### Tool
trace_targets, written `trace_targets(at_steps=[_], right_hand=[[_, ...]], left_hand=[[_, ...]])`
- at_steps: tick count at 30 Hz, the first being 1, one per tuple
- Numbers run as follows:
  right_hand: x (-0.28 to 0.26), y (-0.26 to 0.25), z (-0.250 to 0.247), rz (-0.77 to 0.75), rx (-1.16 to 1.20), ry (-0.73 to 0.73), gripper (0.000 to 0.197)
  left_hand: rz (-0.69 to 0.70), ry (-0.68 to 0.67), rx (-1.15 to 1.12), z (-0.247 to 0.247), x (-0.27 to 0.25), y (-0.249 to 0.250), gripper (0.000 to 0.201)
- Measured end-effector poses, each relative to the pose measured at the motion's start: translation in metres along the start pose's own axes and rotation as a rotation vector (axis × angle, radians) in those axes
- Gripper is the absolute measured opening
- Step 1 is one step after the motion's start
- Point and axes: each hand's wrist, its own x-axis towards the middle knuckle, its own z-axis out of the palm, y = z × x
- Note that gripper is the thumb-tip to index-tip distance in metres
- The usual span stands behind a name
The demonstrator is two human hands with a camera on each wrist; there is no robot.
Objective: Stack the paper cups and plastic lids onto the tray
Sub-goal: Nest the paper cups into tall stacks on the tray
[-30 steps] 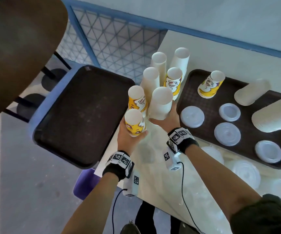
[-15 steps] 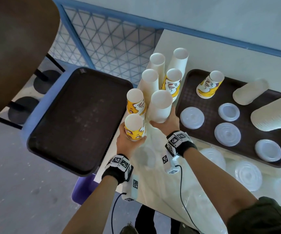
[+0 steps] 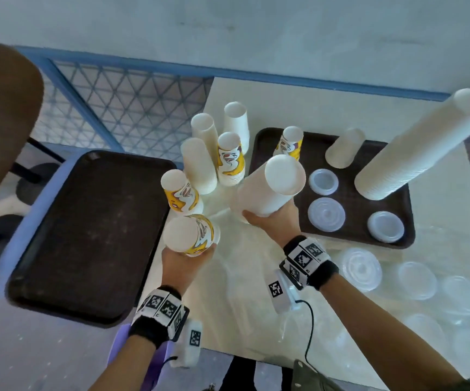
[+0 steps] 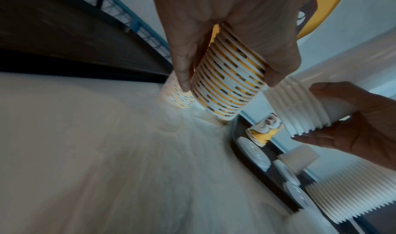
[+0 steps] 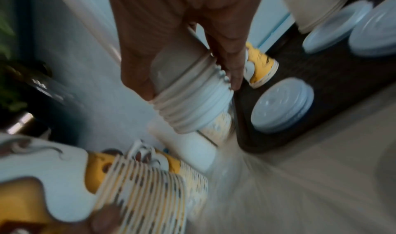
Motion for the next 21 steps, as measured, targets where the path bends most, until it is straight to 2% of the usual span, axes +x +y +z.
trace_targets(at_steps=[5, 7, 10, 13, 15, 17, 19, 21], right_hand=[[-0.009, -0.006, -0.095, -0.072, 0.014, 0.186, 0.074], [-0.01, -0.011, -0.138, -0.108, 0.091, 0.293, 0.077], [-0.01, -0.023, -0.201, -0.17, 0.116, 0.405, 0.082], [-0.001, -0.043, -0.255, -0.249, 0.085, 0.477, 0.079], [0.011, -0.054, -0.285, -0.273, 0.068, 0.534, 0.09], [0.025, -0.065, -0.307, -0.246, 0.043, 0.564, 0.101], [0.038, -0.073, -0.319, -0.204, 0.041, 0.55, 0.099], [0.052, -0.078, -0.327, -0.173, 0.04, 0.51, 0.092]], left_hand=[[0.095, -0.179, -0.07, 0.036, -0.008, 0.032, 0.06], [0.141, -0.247, -0.024, 0.057, -0.008, 0.049, 0.054], [0.231, -0.298, 0.055, 0.091, -0.007, 0.077, 0.047], [0.313, -0.349, 0.073, 0.119, -0.002, 0.11, 0.064], [0.368, -0.374, 0.081, 0.135, 0.002, 0.133, 0.059], [0.402, -0.362, 0.085, 0.151, 0.012, 0.146, 0.06], [0.392, -0.346, 0.091, 0.164, 0.021, 0.156, 0.075], [0.378, -0.345, 0.093, 0.173, 0.029, 0.164, 0.08]])
